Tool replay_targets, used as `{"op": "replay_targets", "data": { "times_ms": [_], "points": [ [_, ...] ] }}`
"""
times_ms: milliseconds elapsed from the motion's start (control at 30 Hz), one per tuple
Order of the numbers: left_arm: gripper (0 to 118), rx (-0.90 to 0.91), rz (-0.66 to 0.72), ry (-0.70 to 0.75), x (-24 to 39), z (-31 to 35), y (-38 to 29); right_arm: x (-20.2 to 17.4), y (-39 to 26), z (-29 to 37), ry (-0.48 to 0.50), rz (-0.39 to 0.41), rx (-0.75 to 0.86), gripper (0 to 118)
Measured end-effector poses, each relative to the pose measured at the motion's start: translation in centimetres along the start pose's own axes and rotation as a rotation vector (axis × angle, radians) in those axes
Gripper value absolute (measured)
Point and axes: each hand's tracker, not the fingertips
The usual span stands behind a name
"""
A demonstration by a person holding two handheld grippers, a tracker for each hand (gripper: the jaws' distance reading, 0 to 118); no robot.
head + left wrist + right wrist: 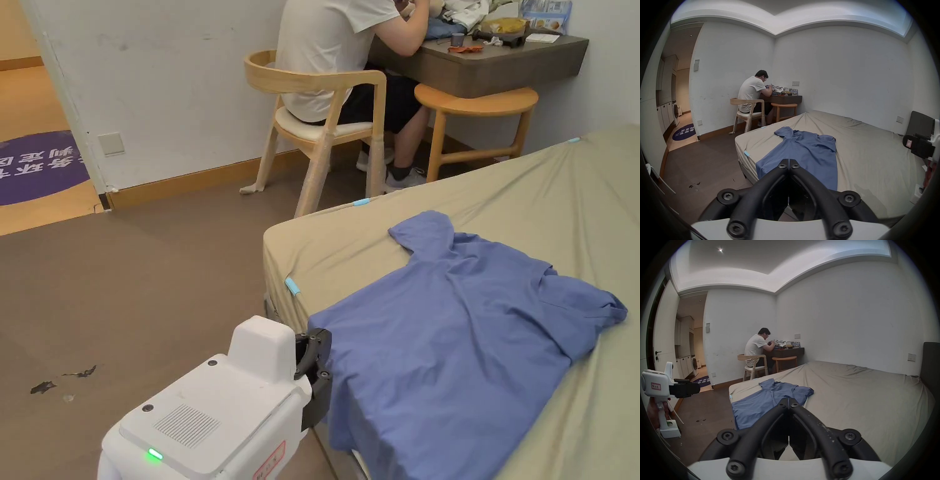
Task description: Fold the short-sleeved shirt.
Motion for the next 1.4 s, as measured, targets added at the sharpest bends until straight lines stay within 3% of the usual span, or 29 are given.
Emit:
{"op": "replay_targets", "data": {
  "times_ms": [200,300,367,467,600,767,800,833,867,900,933,967,1067,1200,1267,1300,1333,1367,1400],
  "points": [
    [0,-0.028,-0.064,-0.104,-0.7,-5.5,3.7,0.0,-0.1,-1.1,0.014,0.002,-0.016,0],
    [0,-0.122,-0.038,-0.278,-0.2,-12.2,7.2,0.1,-0.3,-1.5,0.015,-0.008,-0.030,0],
    [0,-0.269,-0.087,-0.338,0.9,-17.5,8.1,0.1,-0.5,-1.9,0.012,-0.012,-0.042,0],
    [0,-0.573,-0.046,-0.423,3.1,-26.6,7.3,0.1,-1.1,-2.6,0.005,-0.019,-0.070,0],
    [0,-0.803,0.018,-0.264,5.4,-35.5,4.1,0.1,-1.6,-3.3,-0.002,-0.028,-0.104,0],
    [1,-0.784,-0.061,-0.248,7.2,-38.8,2.8,0.6,-2.0,-4.1,-0.018,-0.028,-0.128,0],
    [7,-0.790,-0.070,-0.253,7.5,-39.3,2.6,0.7,-2.0,-4.3,-0.021,-0.029,-0.130,0],
    [24,-0.811,-0.081,-0.266,7.7,-39.8,2.3,0.8,-2.1,-4.5,-0.020,-0.032,-0.134,0],
    [61,-0.829,-0.083,-0.261,7.9,-40.1,2.0,0.9,-2.2,-4.6,-0.020,-0.035,-0.137,0],
    [83,-0.841,-0.095,-0.247,8.3,-40.4,1.6,0.9,-2.3,-4.6,-0.022,-0.037,-0.138,0],
    [102,-0.836,-0.114,-0.233,8.5,-40.7,1.0,0.9,-2.4,-4.7,-0.023,-0.038,-0.142,0],
    [112,-0.806,-0.134,-0.211,8.5,-40.8,0.6,0.9,-2.5,-4.6,-0.025,-0.038,-0.145,0],
    [111,-0.748,-0.174,-0.223,8.5,-41.2,-0.4,1.0,-2.9,-4.4,-0.026,-0.040,-0.157,0],
    [92,-0.859,-0.192,-0.187,8.3,-42.3,-2.3,1.1,-3.1,-4.3,-0.036,-0.039,-0.169,0],
    [80,-0.778,-0.229,-0.174,8.1,-41.7,-2.6,1.2,-3.1,-4.2,-0.037,-0.044,-0.170,0],
    [67,-0.796,-0.210,-0.181,8.4,-41.4,-2.2,1.3,-3.2,-4.2,-0.038,-0.045,-0.171,0],
    [44,-0.784,-0.206,-0.190,8.1,-41.2,-1.8,1.2,-3.1,-4.2,-0.038,-0.045,-0.174,0],
    [3,-0.771,-0.186,-0.209,8.0,-41.0,-1.3,1.2,-3.2,-4.2,-0.037,-0.046,-0.175,0],
    [1,-0.771,-0.177,-0.207,8.0,-40.9,-1.0,1.2,-3.2,-4.2,-0.035,-0.048,-0.176,0]
  ]
}}
